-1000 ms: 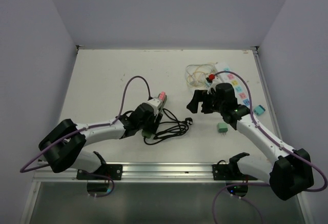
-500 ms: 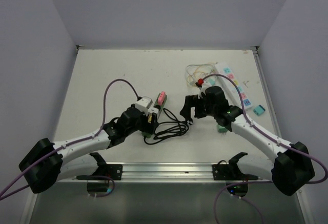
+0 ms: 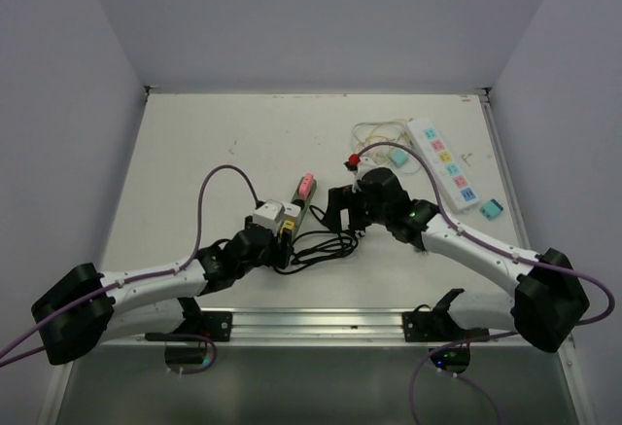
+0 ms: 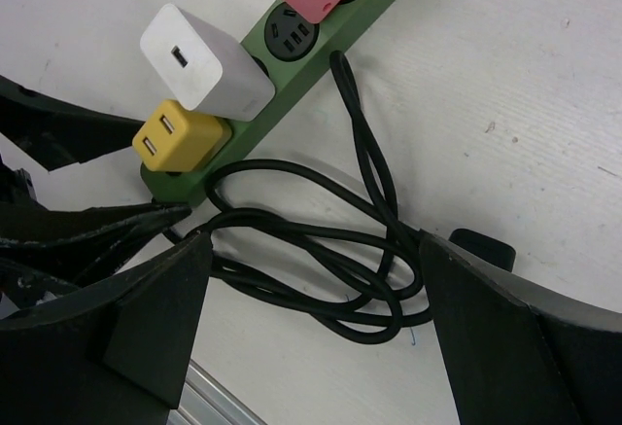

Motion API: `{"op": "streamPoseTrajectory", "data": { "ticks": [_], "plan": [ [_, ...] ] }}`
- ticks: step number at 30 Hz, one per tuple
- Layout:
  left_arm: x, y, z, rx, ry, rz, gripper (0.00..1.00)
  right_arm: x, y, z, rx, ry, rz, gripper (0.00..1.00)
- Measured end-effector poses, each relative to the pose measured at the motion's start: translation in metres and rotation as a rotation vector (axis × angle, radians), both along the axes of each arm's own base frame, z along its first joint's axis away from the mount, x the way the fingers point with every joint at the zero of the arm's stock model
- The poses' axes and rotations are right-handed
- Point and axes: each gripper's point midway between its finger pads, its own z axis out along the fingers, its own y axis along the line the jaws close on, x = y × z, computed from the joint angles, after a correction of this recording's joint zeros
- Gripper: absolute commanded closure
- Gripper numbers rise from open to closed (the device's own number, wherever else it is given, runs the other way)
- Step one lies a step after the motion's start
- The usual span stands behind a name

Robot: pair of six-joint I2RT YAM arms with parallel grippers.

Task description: Pull the plug off the socket

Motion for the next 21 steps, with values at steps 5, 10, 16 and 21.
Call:
{"op": "streamPoseTrajectory", "data": {
  "ticks": [5,10,16,21],
  "plan": [
    [0.004,0.005,-0.003,0.016,-0.006,0.035,0.33,-0.005,0.012,-0.002,-0.008,0.000,0.009,0.09],
    [0.003,0.007,-0.011,0.042,0.012,0.035,0.34,-0.010,0.023,-0.002,0.004,0.004,0.022,0.10],
    [0.002,0.008,-0.018,0.062,0.026,0.034,0.38,-0.003,0.028,0.006,0.003,-0.022,-0.002,0.11],
    [0.002,0.007,-0.025,0.089,0.044,0.029,0.41,0.011,0.031,0.019,0.007,-0.062,-0.043,0.11]
  ]
}}
